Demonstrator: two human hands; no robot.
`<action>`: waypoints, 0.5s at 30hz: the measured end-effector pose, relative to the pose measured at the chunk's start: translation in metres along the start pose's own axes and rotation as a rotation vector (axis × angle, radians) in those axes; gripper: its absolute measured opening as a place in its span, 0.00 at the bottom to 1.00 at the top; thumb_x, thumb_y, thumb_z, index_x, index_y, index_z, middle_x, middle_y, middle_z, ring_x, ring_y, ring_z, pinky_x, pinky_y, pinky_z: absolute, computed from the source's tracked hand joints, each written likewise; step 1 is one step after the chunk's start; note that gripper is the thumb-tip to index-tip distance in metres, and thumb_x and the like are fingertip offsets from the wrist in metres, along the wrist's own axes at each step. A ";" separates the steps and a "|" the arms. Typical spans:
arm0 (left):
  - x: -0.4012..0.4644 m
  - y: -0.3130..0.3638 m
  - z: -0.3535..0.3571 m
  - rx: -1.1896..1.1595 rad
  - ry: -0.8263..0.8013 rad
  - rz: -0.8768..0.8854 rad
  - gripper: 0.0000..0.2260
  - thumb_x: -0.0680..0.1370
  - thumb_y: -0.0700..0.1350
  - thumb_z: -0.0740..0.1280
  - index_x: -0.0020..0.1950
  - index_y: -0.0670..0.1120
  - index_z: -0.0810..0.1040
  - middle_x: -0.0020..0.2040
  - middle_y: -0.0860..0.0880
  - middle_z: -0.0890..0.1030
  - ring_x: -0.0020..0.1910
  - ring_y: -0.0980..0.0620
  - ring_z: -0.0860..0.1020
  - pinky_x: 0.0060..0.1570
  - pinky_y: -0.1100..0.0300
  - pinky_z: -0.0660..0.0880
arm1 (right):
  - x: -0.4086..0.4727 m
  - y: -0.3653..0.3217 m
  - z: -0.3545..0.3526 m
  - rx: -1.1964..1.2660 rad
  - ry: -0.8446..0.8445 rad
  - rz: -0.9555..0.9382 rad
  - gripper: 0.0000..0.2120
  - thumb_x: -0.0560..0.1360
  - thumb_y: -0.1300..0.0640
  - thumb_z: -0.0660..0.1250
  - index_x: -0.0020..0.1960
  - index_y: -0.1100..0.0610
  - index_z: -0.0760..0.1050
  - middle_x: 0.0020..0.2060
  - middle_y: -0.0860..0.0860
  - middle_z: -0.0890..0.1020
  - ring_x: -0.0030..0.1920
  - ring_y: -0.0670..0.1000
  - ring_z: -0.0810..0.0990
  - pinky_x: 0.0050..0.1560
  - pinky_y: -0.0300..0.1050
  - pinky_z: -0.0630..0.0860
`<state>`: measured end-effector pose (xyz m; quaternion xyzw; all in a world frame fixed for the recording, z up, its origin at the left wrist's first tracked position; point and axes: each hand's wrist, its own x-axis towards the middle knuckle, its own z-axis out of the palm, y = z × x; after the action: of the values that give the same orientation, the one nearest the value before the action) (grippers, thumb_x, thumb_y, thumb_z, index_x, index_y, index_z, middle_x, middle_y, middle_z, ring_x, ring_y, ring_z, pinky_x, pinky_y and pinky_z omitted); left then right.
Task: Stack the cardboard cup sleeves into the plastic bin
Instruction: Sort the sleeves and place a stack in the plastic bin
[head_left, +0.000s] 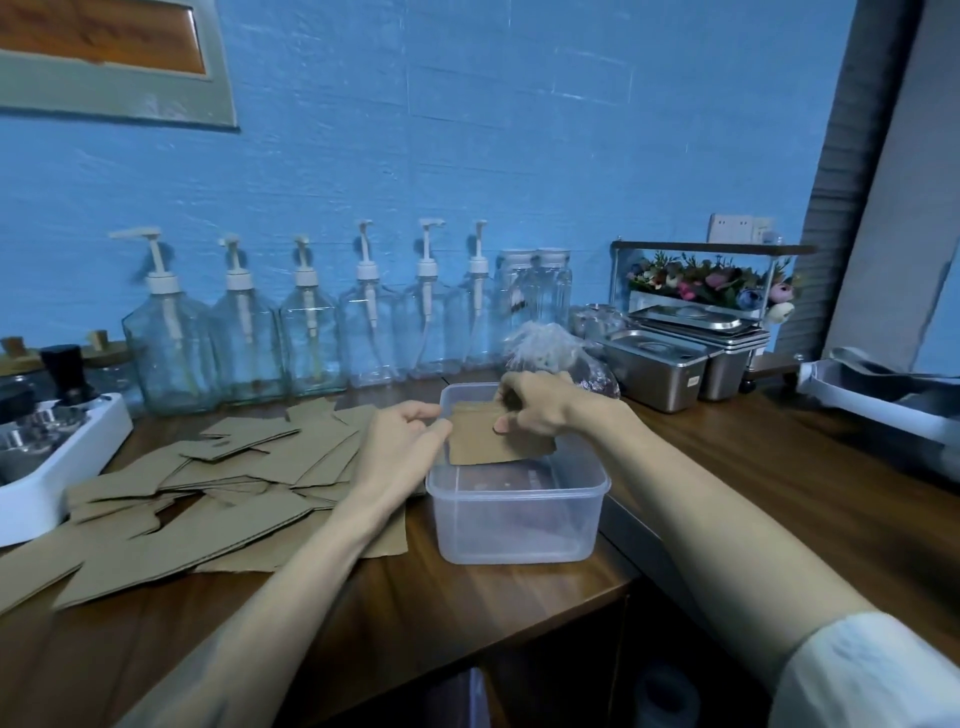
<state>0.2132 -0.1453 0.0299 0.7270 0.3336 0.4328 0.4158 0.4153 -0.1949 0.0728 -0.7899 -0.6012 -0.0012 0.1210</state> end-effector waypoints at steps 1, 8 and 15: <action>0.000 -0.001 0.001 -0.002 -0.002 0.000 0.15 0.71 0.44 0.68 0.57 0.46 0.82 0.41 0.47 0.85 0.46 0.51 0.83 0.55 0.52 0.79 | 0.003 0.002 0.001 -0.012 0.008 0.003 0.15 0.75 0.45 0.71 0.57 0.49 0.72 0.56 0.48 0.79 0.62 0.54 0.75 0.64 0.53 0.60; 0.003 -0.002 0.005 -0.029 -0.021 0.009 0.15 0.73 0.42 0.68 0.59 0.44 0.82 0.38 0.49 0.83 0.40 0.55 0.80 0.52 0.57 0.77 | 0.016 0.009 0.003 -0.205 0.116 -0.021 0.18 0.74 0.42 0.71 0.61 0.49 0.77 0.59 0.50 0.80 0.64 0.57 0.72 0.61 0.54 0.61; 0.006 -0.002 0.006 -0.048 -0.058 -0.004 0.15 0.74 0.40 0.66 0.59 0.43 0.81 0.34 0.45 0.75 0.36 0.52 0.72 0.45 0.59 0.72 | 0.019 0.009 0.003 -0.255 0.146 -0.075 0.27 0.69 0.47 0.76 0.64 0.51 0.73 0.62 0.56 0.72 0.64 0.58 0.70 0.61 0.53 0.69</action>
<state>0.2211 -0.1418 0.0284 0.7285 0.3121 0.4185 0.4435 0.4292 -0.1783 0.0711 -0.7736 -0.6150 -0.1396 0.0629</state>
